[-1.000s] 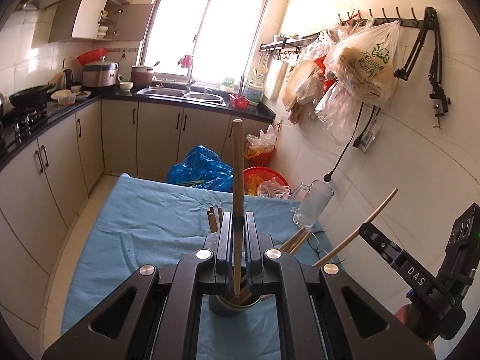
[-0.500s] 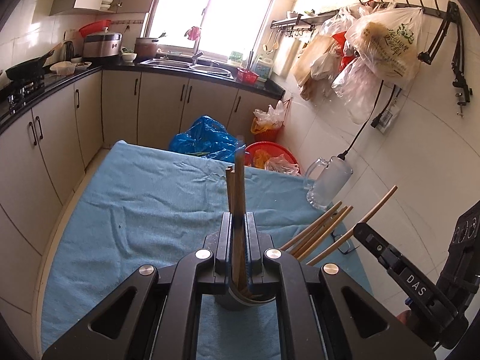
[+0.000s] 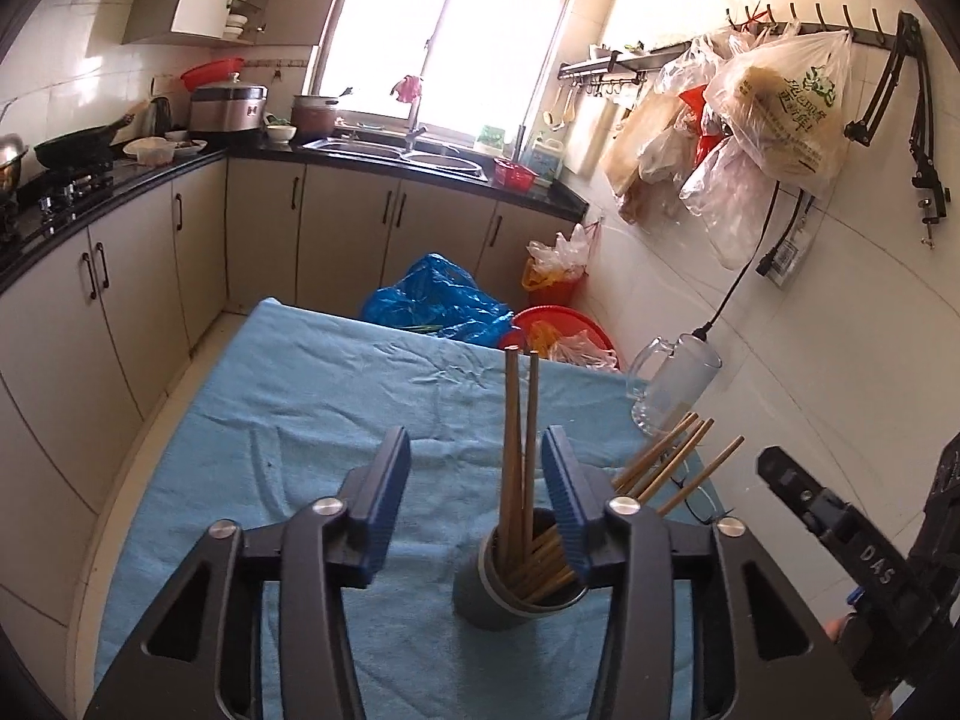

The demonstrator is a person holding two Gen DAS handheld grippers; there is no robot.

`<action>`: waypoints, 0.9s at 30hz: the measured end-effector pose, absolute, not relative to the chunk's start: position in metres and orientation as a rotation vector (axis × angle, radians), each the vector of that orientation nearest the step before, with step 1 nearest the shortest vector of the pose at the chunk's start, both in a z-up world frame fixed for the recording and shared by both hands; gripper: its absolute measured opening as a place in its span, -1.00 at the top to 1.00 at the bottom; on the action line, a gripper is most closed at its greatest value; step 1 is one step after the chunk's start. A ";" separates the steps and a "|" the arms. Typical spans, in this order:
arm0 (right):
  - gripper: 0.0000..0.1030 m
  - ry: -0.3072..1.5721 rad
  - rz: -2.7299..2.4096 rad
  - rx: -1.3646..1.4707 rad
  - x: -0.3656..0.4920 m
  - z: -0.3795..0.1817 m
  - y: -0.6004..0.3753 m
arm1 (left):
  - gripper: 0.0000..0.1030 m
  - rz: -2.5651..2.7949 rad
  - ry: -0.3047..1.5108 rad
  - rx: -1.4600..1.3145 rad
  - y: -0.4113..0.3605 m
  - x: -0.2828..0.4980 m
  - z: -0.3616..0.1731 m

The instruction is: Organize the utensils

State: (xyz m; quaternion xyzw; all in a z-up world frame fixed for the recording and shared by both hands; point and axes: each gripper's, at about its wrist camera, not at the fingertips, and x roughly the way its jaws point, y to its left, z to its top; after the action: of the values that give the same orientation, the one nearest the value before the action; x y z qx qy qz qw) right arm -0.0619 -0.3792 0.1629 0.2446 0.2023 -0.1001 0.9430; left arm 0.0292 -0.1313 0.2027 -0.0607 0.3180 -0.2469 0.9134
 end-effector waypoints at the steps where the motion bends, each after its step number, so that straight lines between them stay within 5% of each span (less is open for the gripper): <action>1: -0.06 0.411 -0.215 0.498 -0.065 0.163 -0.379 | -0.09 -0.496 0.651 -0.121 -0.130 0.027 0.202; 4: -0.45 0.408 -0.257 0.481 -0.073 0.163 -0.381 | -0.47 -0.430 0.626 -0.117 -0.120 0.019 0.199; 10: -0.83 0.438 -0.392 0.394 -0.097 0.152 -0.376 | -0.74 -0.274 0.587 -0.073 -0.099 -0.009 0.177; 27: -0.90 0.487 -0.562 0.135 -0.177 0.109 -0.326 | -0.84 -0.147 0.624 0.080 -0.066 -0.111 0.119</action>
State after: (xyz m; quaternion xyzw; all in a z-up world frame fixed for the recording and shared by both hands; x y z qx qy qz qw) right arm -0.1769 -0.3265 0.1088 0.0660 0.2377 -0.2745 0.9294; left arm -0.1111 -0.0663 0.1192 0.0395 0.3067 -0.0721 0.9483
